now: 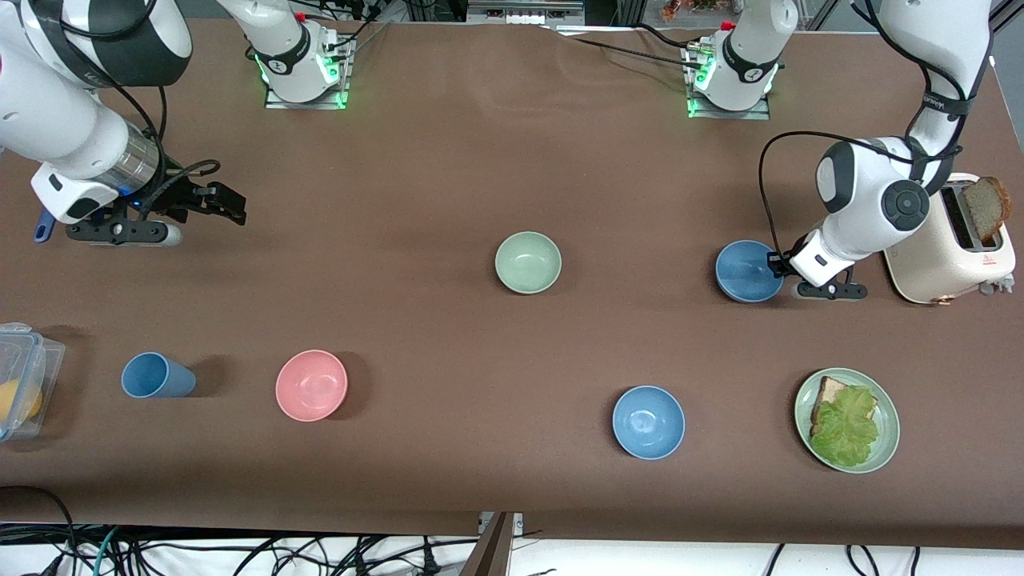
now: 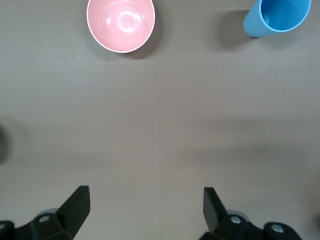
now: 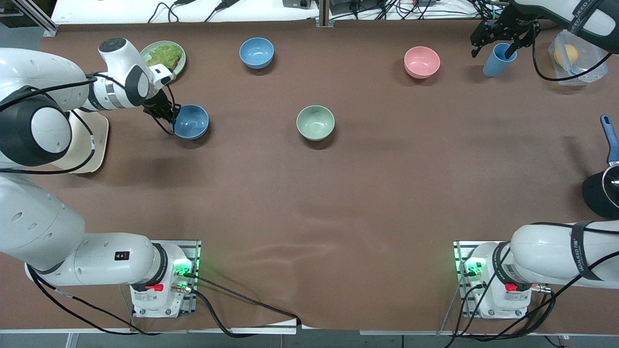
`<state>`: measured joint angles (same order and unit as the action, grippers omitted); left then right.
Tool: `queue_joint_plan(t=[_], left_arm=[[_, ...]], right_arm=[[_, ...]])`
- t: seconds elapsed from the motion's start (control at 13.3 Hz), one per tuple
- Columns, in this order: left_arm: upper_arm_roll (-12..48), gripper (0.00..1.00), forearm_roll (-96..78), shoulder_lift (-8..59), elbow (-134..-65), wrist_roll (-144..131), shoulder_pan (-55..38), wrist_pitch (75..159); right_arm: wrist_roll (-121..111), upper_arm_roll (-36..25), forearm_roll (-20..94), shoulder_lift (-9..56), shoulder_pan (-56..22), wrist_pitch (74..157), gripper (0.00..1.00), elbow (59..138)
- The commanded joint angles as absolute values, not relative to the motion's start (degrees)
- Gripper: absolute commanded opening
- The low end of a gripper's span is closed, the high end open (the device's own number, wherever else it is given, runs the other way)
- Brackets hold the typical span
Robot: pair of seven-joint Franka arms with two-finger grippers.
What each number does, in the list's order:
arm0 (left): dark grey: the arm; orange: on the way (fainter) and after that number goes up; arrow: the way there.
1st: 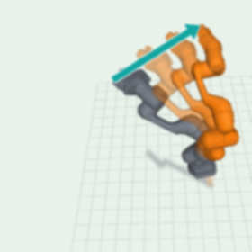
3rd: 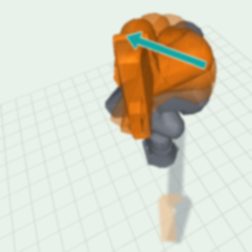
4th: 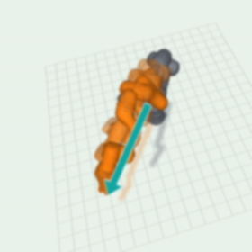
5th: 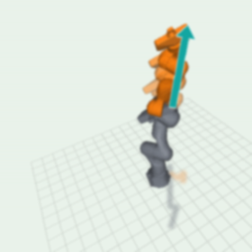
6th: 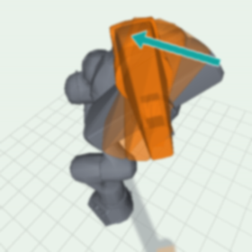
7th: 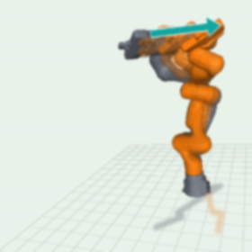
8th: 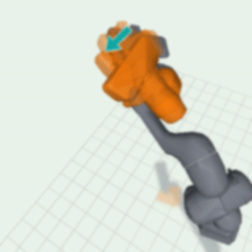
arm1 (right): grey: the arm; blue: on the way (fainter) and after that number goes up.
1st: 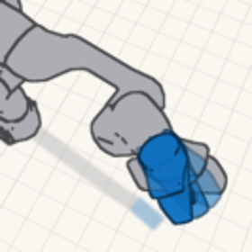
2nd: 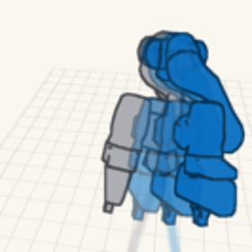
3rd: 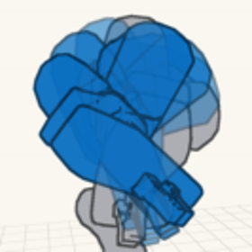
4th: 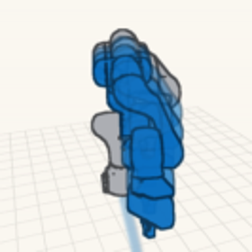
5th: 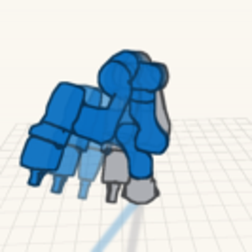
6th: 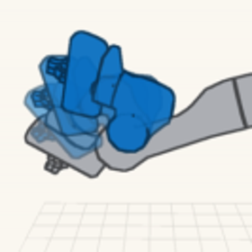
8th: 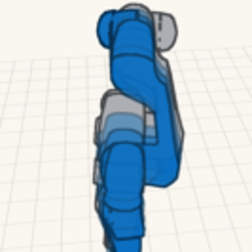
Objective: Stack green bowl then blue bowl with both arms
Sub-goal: 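Grasp the blue bowl rim with the left gripper and lift it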
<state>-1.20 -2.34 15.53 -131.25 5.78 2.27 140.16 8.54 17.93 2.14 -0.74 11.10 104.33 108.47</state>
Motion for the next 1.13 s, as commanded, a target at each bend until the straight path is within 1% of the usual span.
queue_joint_plan(t=[0.0,0.15,0.3,0.45,0.75,0.9,1.05], left_arm=[[-0.62,0.00,-5.61,14.33,-124.31,6.06,2.20,128.72],[-0.27,0.00,-7.12,13.98,-120.34,5.45,1.85,122.72],[2.53,0.00,-7.12,13.10,-118.48,1.96,1.76,120.25],[7.01,0.00,-7.12,12.31,-116.73,-4.71,1.32,117.61],[18.08,0.00,-7.12,12.56,-112.86,-16.50,0.53,117.33],[18.90,0.00,-7.21,14.31,-110.84,-20.46,-3.67,117.68],[18.90,0.00,-9.65,17.82,-106.81,-22.23,-8.50,118.04]], right_arm=[[7.47,18.02,3.08,-2.02,11.34,103.80,1.00,109.34],[7.47,18.02,3.25,-1.58,11.42,104.67,1.00,109.34],[7.38,18.02,3.25,-0.79,11.43,105.81,1.00,109.42],[6.16,17.93,3.16,-0.79,11.34,106.08,1.00,109.60],[0.73,16.61,3.08,-1.14,11.42,105.91,1.00,109.16],[-0.70,16.61,3.16,-1.23,11.34,105.91,1.00,109.07],[-0.70,16.61,3.25,-1.23,11.34,105.91,1.00,109.07]])
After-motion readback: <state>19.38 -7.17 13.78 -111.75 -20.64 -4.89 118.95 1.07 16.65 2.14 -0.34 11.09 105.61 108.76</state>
